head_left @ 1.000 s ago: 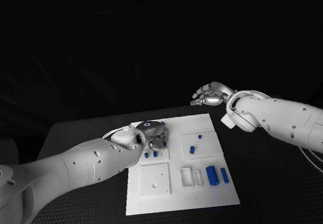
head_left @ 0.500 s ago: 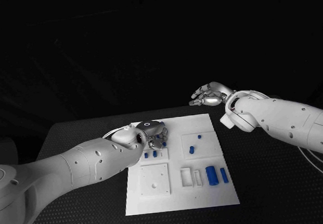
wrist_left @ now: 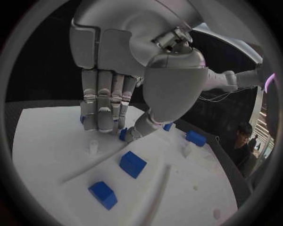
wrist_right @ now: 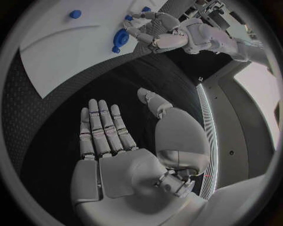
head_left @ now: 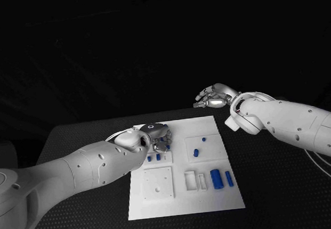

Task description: Assemble the parts on the task board

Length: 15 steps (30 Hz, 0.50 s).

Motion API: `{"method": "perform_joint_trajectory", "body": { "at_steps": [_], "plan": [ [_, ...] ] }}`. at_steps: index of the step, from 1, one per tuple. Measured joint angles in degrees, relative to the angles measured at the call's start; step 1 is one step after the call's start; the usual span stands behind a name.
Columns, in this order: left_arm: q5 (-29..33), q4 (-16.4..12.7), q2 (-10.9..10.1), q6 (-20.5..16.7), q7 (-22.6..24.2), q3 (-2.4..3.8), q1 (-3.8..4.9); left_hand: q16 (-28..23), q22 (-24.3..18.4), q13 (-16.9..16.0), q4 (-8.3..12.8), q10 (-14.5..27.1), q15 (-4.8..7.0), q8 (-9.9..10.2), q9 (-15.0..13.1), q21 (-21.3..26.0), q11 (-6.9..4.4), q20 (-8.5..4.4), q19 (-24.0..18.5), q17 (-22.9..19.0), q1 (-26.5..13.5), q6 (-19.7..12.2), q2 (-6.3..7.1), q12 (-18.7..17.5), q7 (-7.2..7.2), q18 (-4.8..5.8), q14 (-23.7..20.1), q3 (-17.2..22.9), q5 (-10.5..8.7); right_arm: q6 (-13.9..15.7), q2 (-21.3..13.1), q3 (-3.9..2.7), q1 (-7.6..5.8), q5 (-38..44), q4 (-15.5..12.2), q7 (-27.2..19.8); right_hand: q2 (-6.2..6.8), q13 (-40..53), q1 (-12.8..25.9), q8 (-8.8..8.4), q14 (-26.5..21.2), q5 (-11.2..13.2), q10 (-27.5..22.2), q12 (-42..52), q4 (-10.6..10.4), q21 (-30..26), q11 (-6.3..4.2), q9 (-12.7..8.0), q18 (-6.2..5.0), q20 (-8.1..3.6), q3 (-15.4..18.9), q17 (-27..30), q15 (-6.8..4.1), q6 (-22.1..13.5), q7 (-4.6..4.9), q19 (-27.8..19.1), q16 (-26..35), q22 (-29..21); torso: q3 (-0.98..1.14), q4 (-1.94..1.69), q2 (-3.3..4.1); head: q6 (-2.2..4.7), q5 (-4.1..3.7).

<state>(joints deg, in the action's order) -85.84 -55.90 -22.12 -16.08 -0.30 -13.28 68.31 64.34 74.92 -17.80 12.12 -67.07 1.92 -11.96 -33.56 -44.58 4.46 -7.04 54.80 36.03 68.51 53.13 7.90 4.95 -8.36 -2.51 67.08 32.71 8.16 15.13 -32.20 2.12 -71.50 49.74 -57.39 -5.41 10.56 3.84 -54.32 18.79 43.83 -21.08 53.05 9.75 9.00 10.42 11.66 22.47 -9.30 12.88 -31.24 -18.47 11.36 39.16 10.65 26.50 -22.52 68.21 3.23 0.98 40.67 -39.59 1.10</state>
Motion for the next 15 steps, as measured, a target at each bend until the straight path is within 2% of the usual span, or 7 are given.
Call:
{"method": "perform_joint_trajectory", "body": {
  "at_steps": [5,15],
  "plan": [
    [0.0,0.12,0.07,0.03,0.02,0.04,-0.04,0.0,0.0,0.33,0.42,-0.54,0.0,-0.65,0.0,-0.23,-0.05,-0.02,-0.03,0.0,0.33,1.22,-0.32,-0.47,0.39,0.0,0.0,0.09,0.77,-0.01,0.0,0.0,0.0,0.0,-0.01,0.01,0.0,0.0,0.0,0.0,0.0,0.0,0.0,0.0,0.0,0.0,0.0,0.0,0.01,0.0,0.0,0.0,0.0,0.0,0.0,0.0,0.0,0.0,0.01,-0.02,-0.01,-0.05,0.01],
    [-0.01,0.44,0.37,-0.08,0.06,0.16,-0.25,0.0,-0.01,0.3,1.79,-2.67,0.41,-1.54,0.11,-0.23,-0.39,-0.34,-0.34,-0.08,1.28,3.05,-1.25,-0.24,1.21,-0.01,0.78,0.67,1.1,-0.01,0.0,0.0,0.0,0.0,0.0,0.01,0.0,0.0,0.0,0.0,0.0,0.0,0.0,0.0,0.0,0.0,0.0,0.01,0.0,0.0,0.0,0.04,0.0,0.0,0.0,0.0,0.0,0.05,0.02,-0.02,-0.03,-0.16,-0.09]
  ]
}}
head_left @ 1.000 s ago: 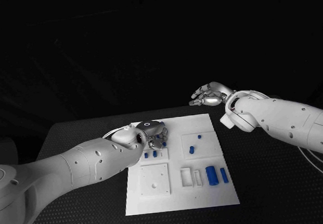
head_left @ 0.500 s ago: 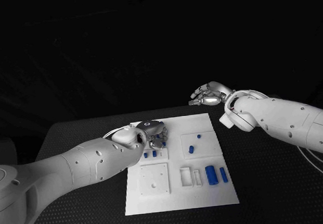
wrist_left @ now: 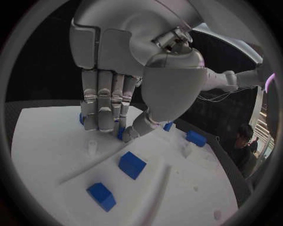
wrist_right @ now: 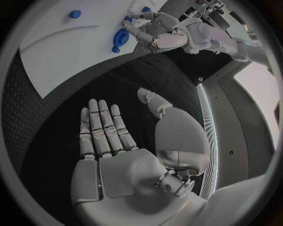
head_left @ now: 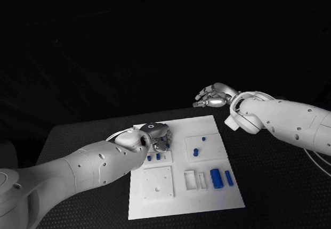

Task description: Assemble the parts on the task board

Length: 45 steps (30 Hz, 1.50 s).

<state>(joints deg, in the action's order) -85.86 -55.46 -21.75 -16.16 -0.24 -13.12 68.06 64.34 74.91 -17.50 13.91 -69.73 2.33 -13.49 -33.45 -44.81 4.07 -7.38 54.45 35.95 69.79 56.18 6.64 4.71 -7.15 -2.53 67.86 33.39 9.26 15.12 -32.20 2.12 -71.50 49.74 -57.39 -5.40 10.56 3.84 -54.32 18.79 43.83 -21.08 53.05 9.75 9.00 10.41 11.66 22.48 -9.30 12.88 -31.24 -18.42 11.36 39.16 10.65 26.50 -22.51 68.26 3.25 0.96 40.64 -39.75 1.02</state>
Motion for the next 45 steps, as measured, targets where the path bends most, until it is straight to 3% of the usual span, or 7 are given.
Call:
{"method": "perform_joint_trajectory", "body": {
  "at_steps": [7,10,31,33,36,41,45],
  "plan": [
    [0.0,0.15,0.09,-0.27,0.0,0.03,-0.1,0.0,-0.01,0.08,0.57,-1.2,0.32,-0.34,0.15,-0.22,-0.2,-0.31,0.31,-0.18,0.58,1.02,-0.57,0.14,0.18,-0.03,0.74,0.57,-0.07,0.0,0.01,0.0,0.0,0.0,0.01,0.0,0.0,0.0,0.0,0.0,0.0,0.0,0.0,0.0,0.0,0.0,0.0,0.0,0.0,0.0,0.0,0.0,0.0,0.0,0.0,0.0,0.0,0.02,-0.01,0.01,0.01,-0.11,-0.09],
    [-0.01,0.15,0.11,-0.44,0.0,0.04,-0.15,0.0,-0.01,0.11,0.38,-1.85,0.48,-0.44,0.36,-0.22,-0.38,-0.31,0.32,-0.35,0.86,1.44,-0.85,0.17,0.4,-0.03,1.31,2.54,-2.83,0.0,0.04,0.0,0.0,0.0,0.02,0.01,0.0,0.0,0.0,0.0,0.0,0.0,0.0,0.0,0.0,0.0,0.0,0.0,0.0,0.0,0.0,-0.01,0.0,0.0,0.0,0.0,0.0,0.05,-0.01,0.01,0.02,-0.13,-0.11],
    [1.92,-2.35,-2.55,-2.89,0.96,-0.05,-0.65,0.23,0.02,0.18,-0.62,-3.93,1.21,-1.18,0.57,-0.44,-1.22,-0.99,1.49,-0.38,0.85,3.26,-1.01,0.15,1.05,0.08,2.7,3.56,-2.91,-0.01,-0.05,0.0,0.0,0.0,0.06,0.01,0.0,0.0,0.0,0.28,0.0,0.0,0.0,-0.22,0.0,0.0,0.0,-0.04,0.0,0.0,0.0,-0.02,0.0,0.0,0.0,0.0,0.0,0.09,0.02,-0.02,0.0,0.23,-0.03],
    [2.3,-3.05,-3.19,-2.99,1.02,0.36,-0.74,0.23,0.02,0.18,-0.62,-4.01,1.23,-1.35,0.55,-0.44,-1.3,-1.02,1.69,-0.38,0.85,3.37,-1.0,0.15,1.16,0.08,3.07,3.56,-3.1,-0.01,-0.12,0.0,0.0,0.0,0.06,0.02,0.0,0.0,0.0,0.29,0.0,0.0,0.0,-0.23,0.0,0.0,0.0,-0.04,0.0,0.0,0.0,-0.01,0.0,0.0,0.0,0.0,0.0,0.09,0.02,-0.04,-0.01,0.25,-0.03],
    [2.93,-4.09,-4.05,-3.09,1.13,1.82,-0.91,0.23,0.02,0.18,-0.62,-4.01,1.26,-1.44,0.55,-0.44,-1.3,-1.2,1.88,-0.38,0.84,3.37,-1.0,0.15,1.16,0.08,3.1,3.56,-3.11,-0.01,-0.28,0.0,0.0,0.0,0.05,0.02,0.0,0.0,0.0,0.28,0.0,0.0,0.0,-0.23,0.0,0.0,0.0,-0.04,0.0,0.0,0.0,0.04,0.0,0.0,0.0,0.0,0.0,0.09,0.02,-0.08,-0.03,0.27,-0.02],
    [3.82,-5.94,-5.51,-3.2,1.2,3.42,-0.73,0.23,0.02,0.18,-0.62,-4.01,1.27,-1.43,0.55,-0.47,-1.3,-1.2,1.89,-0.38,0.84,3.36,-0.99,0.15,1.17,0.08,3.11,3.56,-3.11,-0.01,-0.46,0.0,0.0,0.0,0.02,0.02,0.0,0.0,0.0,0.28,0.0,0.0,0.0,-0.22,0.0,-0.07,0.0,-0.04,0.0,0.0,0.0,0.03,0.0,0.0,0.0,0.0,0.0,0.15,0.02,-0.12,-0.04,0.38,0.05],
    [4.65,-7.69,-7.31,-3.19,1.22,3.99,-0.29,0.23,0.01,0.18,-0.75,-4.01,1.27,-1.43,0.55,-0.66,-1.3,-1.11,1.98,-0.38,0.84,3.35,-0.99,0.15,1.17,0.09,3.11,3.69,-2.89,-0.01,-0.59,0.0,0.0,0.0,0.01,0.03,0.0,0.0,0.0,0.28,0.0,0.0,0.0,-0.22,0.0,-0.23,0.0,-0.03,-0.01,0.0,0.0,0.03,0.0,0.0,0.0,0.0,0.0,0.15,0.02,-0.18,-0.07,0.41,0.15]
  ]
}}
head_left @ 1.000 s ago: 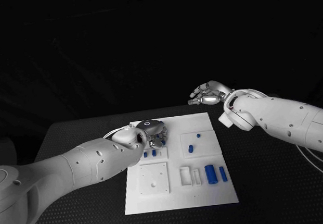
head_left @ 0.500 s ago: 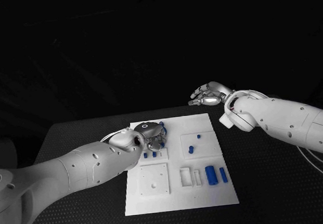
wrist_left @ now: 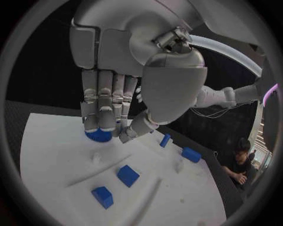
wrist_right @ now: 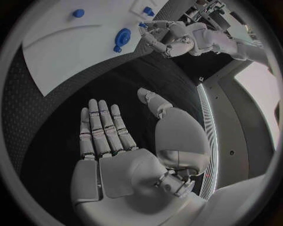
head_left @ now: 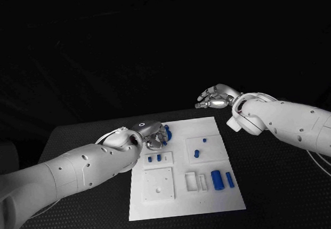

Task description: Assemble the parts on the task board

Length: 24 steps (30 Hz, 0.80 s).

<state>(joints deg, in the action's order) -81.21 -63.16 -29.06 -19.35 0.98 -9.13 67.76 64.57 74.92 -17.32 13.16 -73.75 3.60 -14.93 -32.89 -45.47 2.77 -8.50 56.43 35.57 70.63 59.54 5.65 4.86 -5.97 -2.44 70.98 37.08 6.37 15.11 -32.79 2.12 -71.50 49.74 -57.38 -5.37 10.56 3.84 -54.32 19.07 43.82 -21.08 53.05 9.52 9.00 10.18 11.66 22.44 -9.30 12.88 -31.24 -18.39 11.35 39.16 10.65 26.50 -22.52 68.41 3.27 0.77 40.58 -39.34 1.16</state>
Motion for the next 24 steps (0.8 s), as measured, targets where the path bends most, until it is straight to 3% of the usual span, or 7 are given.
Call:
{"method": "perform_joint_trajectory", "body": {
  "at_steps": [5,12,24],
  "plan": [
    [0.91,-1.9,-2.42,0.02,0.0,0.37,0.32,0.22,0.0,0.0,0.0,0.0,0.0,0.0,0.02,0.0,0.0,0.0,0.0,0.0,0.0,0.15,0.0,0.0,-0.15,0.0,0.0,0.0,0.0,0.0,-0.22,0.0,0.0,0.0,0.0,0.01,0.0,0.0,0.0,0.0,0.0,0.0,0.0,0.0,0.0,0.0,0.0,0.0,0.0,0.0,0.0,0.0,0.0,0.0,0.0,0.0,0.0,0.0,-0.03,-0.02,-0.01,0.1,0.05],
    [1.65,-2.6,-4.45,0.46,-0.11,0.39,0.34,0.22,-0.01,0.01,0.0,-0.35,0.0,0.01,0.07,0.0,-0.05,0.02,0.01,0.0,0.0,0.17,0.01,0.0,-0.18,0.0,0.0,0.0,0.0,0.0,-0.53,0.0,0.0,0.0,-0.01,0.02,0.0,0.0,0.0,0.0,0.0,0.0,0.0,0.0,0.0,0.0,0.0,0.01,0.0,0.0,0.0,-0.01,0.0,0.0,0.0,0.0,0.0,0.06,-0.1,-0.03,0.03,0.15,0.12],
    [2.0,-1.54,-4.7,1.26,-0.28,0.32,0.32,0.22,-0.02,0.01,0.0,-0.37,0.17,0.18,0.11,0.0,-0.03,0.12,0.1,0.0,0.0,0.17,0.02,-0.01,-0.18,-0.01,0.18,0.0,0.0,0.0,-0.59,0.0,0.0,0.0,-0.17,0.02,0.0,0.0,0.0,0.0,0.0,0.0,0.21,0.0,0.0,0.0,-0.21,-0.05,0.0,0.0,0.0,-0.01,0.0,0.0,0.0,0.0,0.0,0.1,-0.14,0.03,0.07,0.01,0.39]
  ]
}}
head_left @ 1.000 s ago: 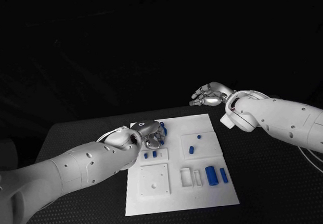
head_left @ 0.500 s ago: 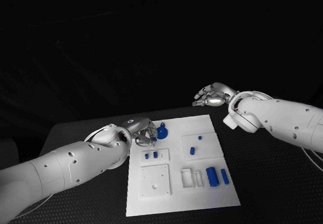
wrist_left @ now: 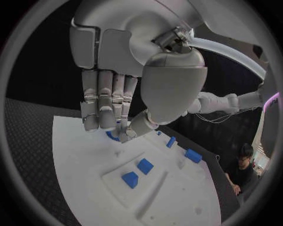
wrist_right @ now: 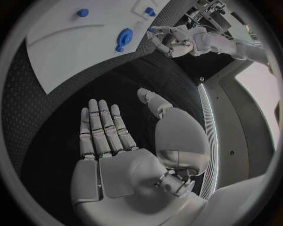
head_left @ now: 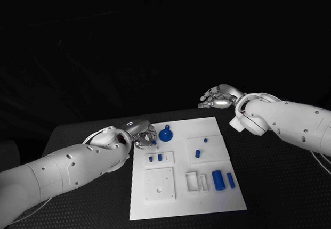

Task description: Assemble the parts on the task board

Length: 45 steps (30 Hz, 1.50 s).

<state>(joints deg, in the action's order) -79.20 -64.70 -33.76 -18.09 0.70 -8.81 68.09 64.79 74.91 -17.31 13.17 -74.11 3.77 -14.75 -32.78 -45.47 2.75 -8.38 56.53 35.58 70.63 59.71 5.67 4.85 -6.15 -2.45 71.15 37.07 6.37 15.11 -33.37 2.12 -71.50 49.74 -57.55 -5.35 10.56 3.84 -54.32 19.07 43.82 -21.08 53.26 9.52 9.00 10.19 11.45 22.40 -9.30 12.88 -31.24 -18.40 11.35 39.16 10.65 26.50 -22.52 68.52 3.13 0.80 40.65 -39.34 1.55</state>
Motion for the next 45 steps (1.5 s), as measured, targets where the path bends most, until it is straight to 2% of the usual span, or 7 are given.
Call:
{"method": "perform_joint_trajectory", "body": {
  "at_steps": [12,27,45],
  "plan": [
    [0.01,2.17,1.49,0.73,-0.06,-0.17,-0.39,0.0,0.04,0.0,0.0,0.0,0.0,-0.19,0.01,0.0,0.0,0.01,0.01,0.0,0.0,-0.05,0.01,0.0,0.04,-0.01,0.0,0.0,-0.01,0.0,0.05,0.0,0.0,0.0,-0.02,0.0,0.0,0.0,0.0,0.0,0.0,0.0,0.2,-0.22,0.0,0.0,0.21,0.01,0.0,0.0,0.0,0.06,0.0,0.0,0.0,0.0,0.0,0.05,0.07,0.18,0.04,-0.1,0.16],
    [0.01,2.22,1.61,1.78,-0.05,-0.36,-0.62,0.0,0.03,0.02,0.16,0.01,-0.01,-0.17,0.09,0.0,-0.01,0.11,0.09,0.0,-0.2,-0.13,-0.04,0.0,0.12,-0.01,0.0,0.14,-0.02,0.0,0.01,0.0,0.0,0.01,-0.05,0.01,0.0,0.0,0.0,0.0,0.0,0.0,0.2,-0.22,0.0,-0.22,0.21,0.01,0.0,0.0,0.0,0.05,0.0,0.0,0.0,0.0,0.0,0.11,0.11,0.16,0.02,-0.3,0.01],
    [-0.01,2.64,1.93,2.95,-0.54,-0.92,-0.63,0.0,0.02,0.02,0.07,0.03,-0.01,-0.17,0.08,0.0,-0.03,0.22,0.01,0.0,-0.21,0.02,-0.04,-0.02,-0.04,-0.02,-0.01,0.23,0.05,0.0,0.04,0.0,0.0,0.01,-0.07,0.01,0.0,0.0,0.0,0.0,0.0,0.0,0.2,-0.22,0.0,-0.22,0.21,-0.03,0.0,0.0,0.0,0.04,0.0,0.0,0.0,0.0,0.0,0.16,0.07,0.16,0.01,-0.42,0.03]
  ]
}}
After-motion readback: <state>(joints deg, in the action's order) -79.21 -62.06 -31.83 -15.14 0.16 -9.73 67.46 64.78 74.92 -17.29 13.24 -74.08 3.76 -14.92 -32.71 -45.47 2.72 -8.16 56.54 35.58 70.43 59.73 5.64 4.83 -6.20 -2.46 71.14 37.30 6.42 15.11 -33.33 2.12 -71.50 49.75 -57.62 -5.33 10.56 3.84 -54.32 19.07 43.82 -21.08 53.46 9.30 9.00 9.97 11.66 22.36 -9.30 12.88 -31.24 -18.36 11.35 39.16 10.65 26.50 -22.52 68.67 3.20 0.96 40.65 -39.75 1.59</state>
